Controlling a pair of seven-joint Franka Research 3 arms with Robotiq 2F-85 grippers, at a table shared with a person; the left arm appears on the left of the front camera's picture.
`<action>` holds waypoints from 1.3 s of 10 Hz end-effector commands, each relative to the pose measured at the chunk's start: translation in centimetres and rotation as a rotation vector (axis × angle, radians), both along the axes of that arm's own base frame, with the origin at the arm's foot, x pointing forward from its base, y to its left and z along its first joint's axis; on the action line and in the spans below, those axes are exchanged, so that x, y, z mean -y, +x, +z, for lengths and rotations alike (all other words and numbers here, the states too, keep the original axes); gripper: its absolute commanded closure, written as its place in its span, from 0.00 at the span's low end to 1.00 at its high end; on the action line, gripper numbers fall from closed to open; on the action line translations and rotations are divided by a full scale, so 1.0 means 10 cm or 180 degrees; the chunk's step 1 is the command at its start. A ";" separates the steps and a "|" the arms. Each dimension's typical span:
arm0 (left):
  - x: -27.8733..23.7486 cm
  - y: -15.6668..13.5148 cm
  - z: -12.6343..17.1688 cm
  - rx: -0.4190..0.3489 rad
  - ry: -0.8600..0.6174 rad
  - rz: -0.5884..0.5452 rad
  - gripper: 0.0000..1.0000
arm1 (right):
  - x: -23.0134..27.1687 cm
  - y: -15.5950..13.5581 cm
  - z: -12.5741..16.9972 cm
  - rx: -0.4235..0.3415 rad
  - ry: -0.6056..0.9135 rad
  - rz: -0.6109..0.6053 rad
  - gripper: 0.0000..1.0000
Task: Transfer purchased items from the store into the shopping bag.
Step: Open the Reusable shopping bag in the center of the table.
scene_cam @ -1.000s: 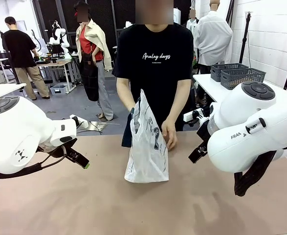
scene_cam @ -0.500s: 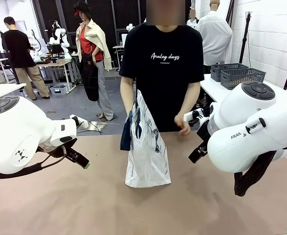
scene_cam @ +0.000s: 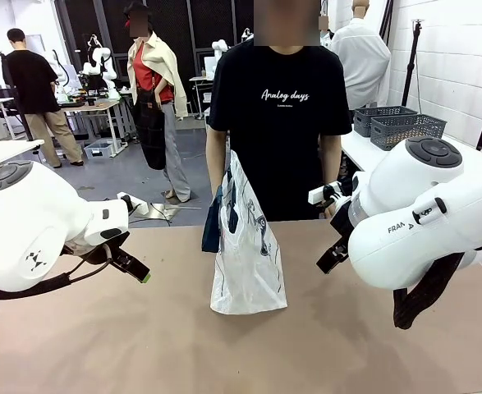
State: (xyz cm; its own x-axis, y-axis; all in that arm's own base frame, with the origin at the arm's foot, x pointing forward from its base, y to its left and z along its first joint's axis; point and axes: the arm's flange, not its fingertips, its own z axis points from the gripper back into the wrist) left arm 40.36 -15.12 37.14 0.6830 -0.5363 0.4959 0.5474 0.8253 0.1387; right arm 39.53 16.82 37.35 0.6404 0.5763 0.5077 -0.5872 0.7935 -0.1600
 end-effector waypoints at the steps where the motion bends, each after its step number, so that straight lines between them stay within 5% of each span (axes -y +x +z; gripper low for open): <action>1: 0.00 0.00 0.00 0.0001 -0.0001 0.0003 0.00 | 0.00 0.00 0.00 0.0000 0.0001 0.0000 0.00; 5: 0.00 0.00 0.00 0.0000 0.0000 0.0000 0.00 | 0.00 0.00 0.00 0.0000 0.0000 0.0000 0.00; 6: 0.03 -0.03 0.08 -0.0099 -0.0152 -0.0074 0.00 | -0.06 -0.03 0.07 -0.0222 0.0108 0.0033 0.00; 8: 0.09 -0.05 0.34 -0.0281 -0.0406 -0.0138 0.00 | -0.19 0.05 0.32 -0.0466 0.0174 -0.0084 0.00; 13: 0.38 0.21 1.23 -0.0534 -0.0456 0.0220 0.00 | -0.89 0.50 1.16 -0.0500 -0.0125 -0.0250 0.00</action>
State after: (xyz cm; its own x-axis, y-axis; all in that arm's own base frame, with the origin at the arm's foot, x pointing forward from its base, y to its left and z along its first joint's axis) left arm 41.54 -17.68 47.70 0.7726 -0.4314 0.4658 0.5222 0.8491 -0.0799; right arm 42.75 23.61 48.06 0.7284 0.5504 0.4080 -0.5710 0.8168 -0.0826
